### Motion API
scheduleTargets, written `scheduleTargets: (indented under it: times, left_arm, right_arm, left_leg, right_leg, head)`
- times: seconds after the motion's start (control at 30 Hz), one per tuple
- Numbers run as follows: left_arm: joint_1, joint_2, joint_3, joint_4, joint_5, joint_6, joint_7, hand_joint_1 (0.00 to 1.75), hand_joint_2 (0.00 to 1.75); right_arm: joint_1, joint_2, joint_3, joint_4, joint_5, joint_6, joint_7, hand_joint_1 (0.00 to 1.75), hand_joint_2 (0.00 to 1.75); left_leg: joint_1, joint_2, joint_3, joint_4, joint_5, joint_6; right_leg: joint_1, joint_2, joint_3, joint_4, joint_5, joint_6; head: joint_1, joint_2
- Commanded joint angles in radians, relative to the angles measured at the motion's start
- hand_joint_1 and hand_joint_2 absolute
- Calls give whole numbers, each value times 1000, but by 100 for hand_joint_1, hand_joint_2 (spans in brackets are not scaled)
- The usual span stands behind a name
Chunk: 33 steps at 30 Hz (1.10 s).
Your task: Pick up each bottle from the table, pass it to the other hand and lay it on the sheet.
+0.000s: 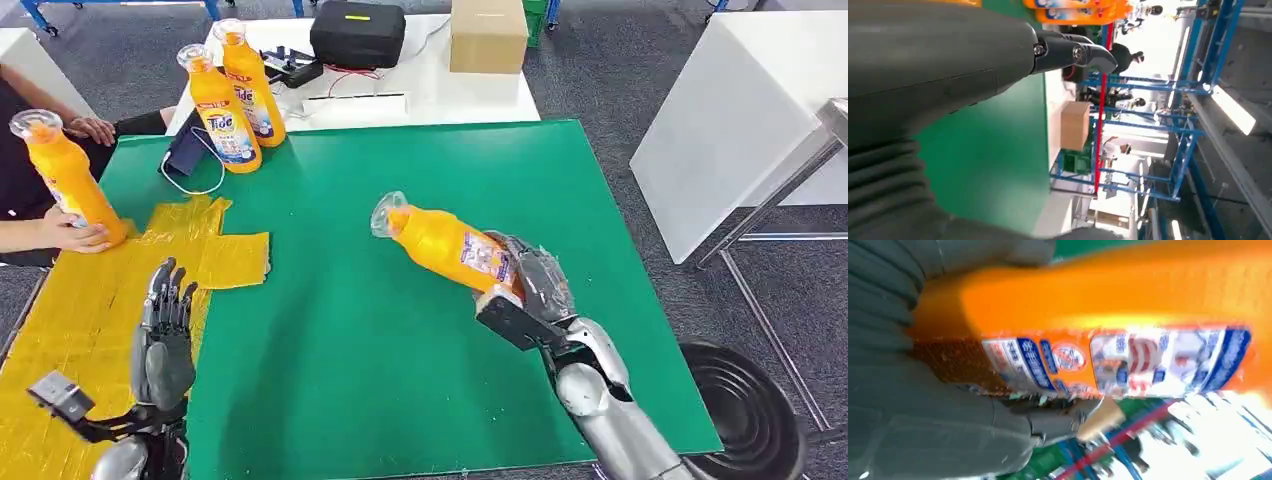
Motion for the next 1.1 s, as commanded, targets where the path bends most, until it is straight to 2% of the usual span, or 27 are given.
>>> scheduleTargets:
  times: [0.03,0.3,0.6,1.1]
  left_arm:
    - [53,-33,-3,-78,-22,0,14,0,175]
    - [52,-30,10,-66,-4,-8,16,0,175]
    - [4,-20,-90,-22,47,-60,59,0,175]
    - [42,-18,-259,-79,85,-118,62,0,175]
  right_arm:
    - [105,27,71,-236,37,1,-45,175,175]
    - [85,70,181,-216,66,-14,-49,175,175]
    - [-98,257,359,132,88,13,39,175,175]
    - [-159,308,397,238,55,29,65,175,175]
  left_leg:
    - [1,3,2,1,-3,-1]
    - [0,3,1,0,-2,0]
    - [2,6,3,-1,-1,-1]
    - [1,3,1,-1,-1,0]
  right_leg:
    - [1,3,1,0,-1,0]
    - [0,3,0,0,0,-1]
    - [1,5,1,-1,1,-1]
    - [1,3,1,-1,0,0]
  head:
    - [0,0]
    - [0,0]
    - [0,0]
    - [0,0]
